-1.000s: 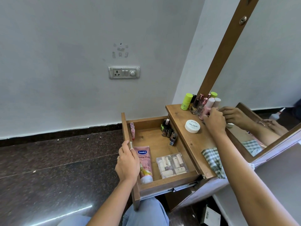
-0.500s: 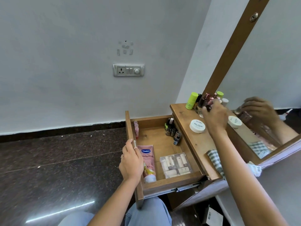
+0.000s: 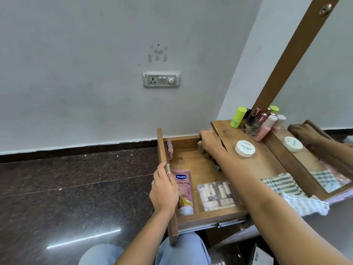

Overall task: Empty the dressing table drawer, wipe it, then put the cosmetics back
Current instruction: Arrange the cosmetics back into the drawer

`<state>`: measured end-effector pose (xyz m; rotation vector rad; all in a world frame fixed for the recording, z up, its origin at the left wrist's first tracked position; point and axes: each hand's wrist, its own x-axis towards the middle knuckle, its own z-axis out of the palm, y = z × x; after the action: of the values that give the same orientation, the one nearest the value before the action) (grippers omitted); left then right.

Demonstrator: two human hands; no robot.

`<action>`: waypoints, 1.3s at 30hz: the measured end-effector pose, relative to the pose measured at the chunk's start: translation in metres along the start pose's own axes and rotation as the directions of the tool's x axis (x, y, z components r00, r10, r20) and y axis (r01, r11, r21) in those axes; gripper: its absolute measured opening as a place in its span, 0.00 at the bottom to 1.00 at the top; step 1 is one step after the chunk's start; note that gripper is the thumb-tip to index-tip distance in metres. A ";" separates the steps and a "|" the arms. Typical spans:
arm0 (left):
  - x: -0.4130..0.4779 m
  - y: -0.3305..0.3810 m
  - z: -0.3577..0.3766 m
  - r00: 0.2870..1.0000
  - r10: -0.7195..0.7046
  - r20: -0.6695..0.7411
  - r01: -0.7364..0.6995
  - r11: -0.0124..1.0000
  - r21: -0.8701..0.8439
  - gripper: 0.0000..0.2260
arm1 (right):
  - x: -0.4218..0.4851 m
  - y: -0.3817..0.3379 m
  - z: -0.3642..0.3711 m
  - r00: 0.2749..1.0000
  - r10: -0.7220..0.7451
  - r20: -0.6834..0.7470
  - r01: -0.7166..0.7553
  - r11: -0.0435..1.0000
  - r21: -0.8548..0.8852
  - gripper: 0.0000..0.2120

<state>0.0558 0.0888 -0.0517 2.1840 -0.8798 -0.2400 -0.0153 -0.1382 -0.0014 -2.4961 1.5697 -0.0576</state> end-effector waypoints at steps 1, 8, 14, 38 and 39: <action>0.000 0.000 0.000 1.000 -0.001 -0.001 0.001 1.000 0.001 0.16 | 0.001 0.001 0.002 1.000 0.003 -0.018 -0.003 1.000 -0.029 0.09; 0.000 -0.001 0.000 1.000 0.002 0.003 -0.002 1.000 -0.011 0.16 | 0.000 0.006 0.015 0.996 0.016 -0.092 -0.029 0.989 -0.145 0.12; 0.001 0.000 0.001 1.000 0.000 0.000 0.000 1.000 0.011 0.16 | -0.001 0.005 0.021 0.993 -0.003 -0.114 -0.029 0.960 -0.279 0.12; -0.001 0.000 0.000 1.000 0.014 -0.001 -0.014 1.000 0.027 0.16 | -0.017 0.004 -0.016 0.943 -0.330 -0.046 0.327 0.943 -0.063 0.15; -0.001 0.001 0.000 1.000 0.014 0.000 -0.014 0.999 0.032 0.16 | -0.016 -0.005 0.001 0.936 -0.350 0.031 0.351 0.928 -0.128 0.17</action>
<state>0.0543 0.0893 -0.0510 2.2067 -0.9041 -0.2205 -0.0182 -0.1214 -0.0006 -2.8483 1.1380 0.0053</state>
